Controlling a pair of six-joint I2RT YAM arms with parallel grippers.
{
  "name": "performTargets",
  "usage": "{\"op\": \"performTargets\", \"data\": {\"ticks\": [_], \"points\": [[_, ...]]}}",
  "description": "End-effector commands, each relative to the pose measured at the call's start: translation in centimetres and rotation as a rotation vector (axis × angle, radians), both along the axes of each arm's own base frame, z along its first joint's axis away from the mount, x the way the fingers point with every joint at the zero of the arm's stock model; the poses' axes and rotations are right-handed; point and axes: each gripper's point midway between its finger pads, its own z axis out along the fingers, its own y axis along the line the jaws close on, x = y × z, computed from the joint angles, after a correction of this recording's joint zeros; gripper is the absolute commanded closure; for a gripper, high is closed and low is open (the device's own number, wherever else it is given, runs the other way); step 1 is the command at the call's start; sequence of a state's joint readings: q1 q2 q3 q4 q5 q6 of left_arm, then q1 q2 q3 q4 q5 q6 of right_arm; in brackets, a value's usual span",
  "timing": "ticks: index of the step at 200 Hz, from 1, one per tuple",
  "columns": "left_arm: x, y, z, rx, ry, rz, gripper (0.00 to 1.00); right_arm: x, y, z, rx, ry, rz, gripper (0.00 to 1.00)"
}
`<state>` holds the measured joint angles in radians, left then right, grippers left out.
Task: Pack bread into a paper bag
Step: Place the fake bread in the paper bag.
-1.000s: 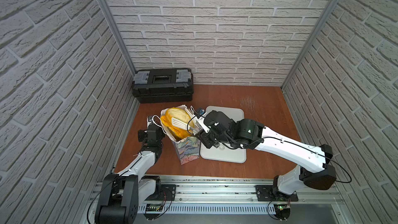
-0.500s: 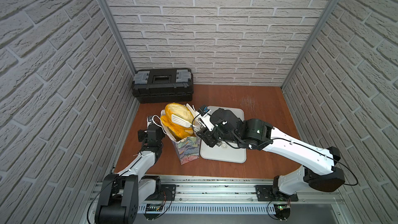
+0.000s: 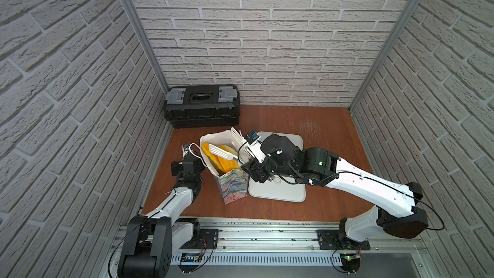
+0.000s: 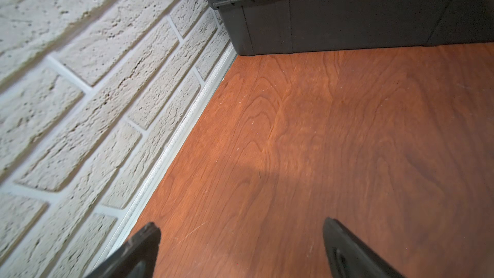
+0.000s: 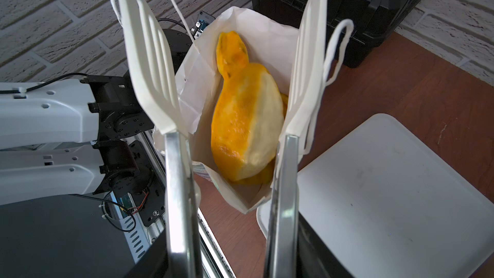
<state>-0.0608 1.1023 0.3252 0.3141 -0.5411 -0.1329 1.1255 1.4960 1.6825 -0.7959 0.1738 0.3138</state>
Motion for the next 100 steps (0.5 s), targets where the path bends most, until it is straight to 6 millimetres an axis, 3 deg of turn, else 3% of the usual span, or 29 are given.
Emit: {"op": "performTargets", "data": {"ticks": [1,39,71,100], "points": [[0.6,0.1,1.3,-0.006,-0.051,0.005,0.02,0.4,0.9,2.8,0.096,-0.049,0.012,0.41],[0.5,0.2,1.3,-0.007,-0.053,0.008,0.02,0.3,0.8,3.8,0.115,-0.065,0.021,0.41],[0.6,0.1,1.4,-0.006,-0.053,0.006,0.02,0.0,0.1,6.6,0.161,-0.119,0.035,0.44],[0.5,0.2,1.4,-0.007,-0.055,0.009,0.02,0.3,-2.0,9.0,0.166,-0.208,0.001,0.45]]}}
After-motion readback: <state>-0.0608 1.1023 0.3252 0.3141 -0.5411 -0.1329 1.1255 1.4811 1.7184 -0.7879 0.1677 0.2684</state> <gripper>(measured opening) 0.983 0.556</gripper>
